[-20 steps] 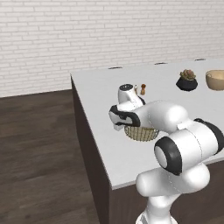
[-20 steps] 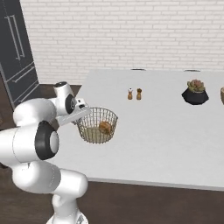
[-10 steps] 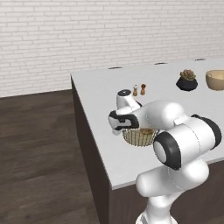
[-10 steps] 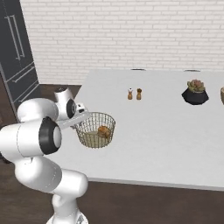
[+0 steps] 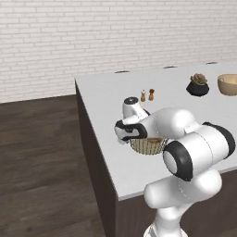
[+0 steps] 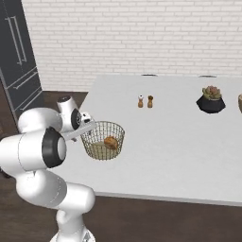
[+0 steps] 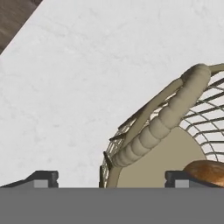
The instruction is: Open the cabinet, pick up the bread from the cabinet and place it in the basket. Then move the basket to the dining counter.
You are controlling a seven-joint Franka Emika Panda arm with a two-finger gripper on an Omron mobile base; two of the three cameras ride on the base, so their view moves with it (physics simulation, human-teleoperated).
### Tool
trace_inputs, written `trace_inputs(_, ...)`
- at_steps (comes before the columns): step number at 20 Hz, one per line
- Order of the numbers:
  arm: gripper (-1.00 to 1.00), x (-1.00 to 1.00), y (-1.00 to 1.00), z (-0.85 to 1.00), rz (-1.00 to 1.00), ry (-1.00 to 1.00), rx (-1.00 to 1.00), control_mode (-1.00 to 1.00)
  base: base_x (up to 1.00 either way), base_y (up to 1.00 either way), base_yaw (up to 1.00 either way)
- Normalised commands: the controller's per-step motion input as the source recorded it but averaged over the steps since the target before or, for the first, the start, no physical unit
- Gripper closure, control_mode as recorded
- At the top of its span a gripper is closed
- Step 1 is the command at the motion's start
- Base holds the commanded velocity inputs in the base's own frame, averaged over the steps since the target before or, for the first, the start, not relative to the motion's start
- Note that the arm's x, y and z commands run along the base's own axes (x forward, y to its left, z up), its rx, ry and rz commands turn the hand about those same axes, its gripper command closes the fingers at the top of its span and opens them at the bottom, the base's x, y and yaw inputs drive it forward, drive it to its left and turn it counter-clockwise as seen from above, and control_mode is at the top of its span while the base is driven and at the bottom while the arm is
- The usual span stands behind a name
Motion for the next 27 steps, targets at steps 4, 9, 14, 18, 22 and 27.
trace_inputs(4,-1.00,-0.11,0.02,0.33,0.00,0.00,-0.03,-1.00,0.00,0.00,0.00)
trace_inputs(9,-1.00,-0.41,0.00,1.00,0.00,0.03,0.02,-1.00,0.00,0.00,0.00)
trace_inputs(14,-1.00,-0.94,0.02,1.00,-0.02,0.00,0.16,-1.00,0.00,0.00,0.00)
trace_inputs(18,-1.00,-0.69,0.02,0.92,-0.07,0.04,0.15,-1.00,0.00,0.00,0.00)
trace_inputs(22,-1.00,-0.41,0.14,0.46,-0.05,0.12,-0.01,-1.00,0.00,0.00,0.00)
trace_inputs(27,-1.00,-0.67,0.77,0.07,-0.05,0.00,-0.13,-1.00,0.00,0.00,0.00)
